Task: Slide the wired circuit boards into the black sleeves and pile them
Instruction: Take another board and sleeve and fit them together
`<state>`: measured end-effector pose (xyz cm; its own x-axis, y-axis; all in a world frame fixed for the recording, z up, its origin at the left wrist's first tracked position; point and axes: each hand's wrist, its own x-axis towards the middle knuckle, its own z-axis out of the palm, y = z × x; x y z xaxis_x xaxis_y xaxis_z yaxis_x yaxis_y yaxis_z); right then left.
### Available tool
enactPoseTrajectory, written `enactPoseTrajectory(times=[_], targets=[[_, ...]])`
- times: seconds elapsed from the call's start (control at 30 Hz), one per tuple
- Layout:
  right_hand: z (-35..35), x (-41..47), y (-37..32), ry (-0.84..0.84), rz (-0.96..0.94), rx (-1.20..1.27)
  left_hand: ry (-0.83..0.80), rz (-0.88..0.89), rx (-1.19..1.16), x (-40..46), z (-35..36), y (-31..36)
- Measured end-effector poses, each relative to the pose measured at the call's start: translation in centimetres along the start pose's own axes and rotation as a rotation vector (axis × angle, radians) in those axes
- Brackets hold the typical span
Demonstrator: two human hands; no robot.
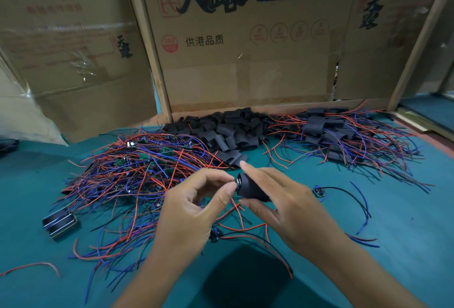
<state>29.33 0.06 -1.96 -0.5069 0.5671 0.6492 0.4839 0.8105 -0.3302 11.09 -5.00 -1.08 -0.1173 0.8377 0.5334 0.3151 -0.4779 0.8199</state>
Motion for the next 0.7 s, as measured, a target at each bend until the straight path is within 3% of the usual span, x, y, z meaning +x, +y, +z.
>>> enactPoseTrajectory(times=[0.13, 0.3, 0.7], targets=[[-0.23, -0.26, -0.27, 0.012, 0.116, 0.138, -0.018, 0.055, 0.087, -0.06, -0.08, 0.31], [-0.43, -0.07, -0.64, 0.040, 0.061, 0.077, -0.020, 0.112, 0.158, -0.11, -0.02, 0.35], [-0.35, -0.09, -0.63, -0.038, 0.050, 0.079, -0.100, -0.040, -0.022, -0.21, 0.37, -0.26]])
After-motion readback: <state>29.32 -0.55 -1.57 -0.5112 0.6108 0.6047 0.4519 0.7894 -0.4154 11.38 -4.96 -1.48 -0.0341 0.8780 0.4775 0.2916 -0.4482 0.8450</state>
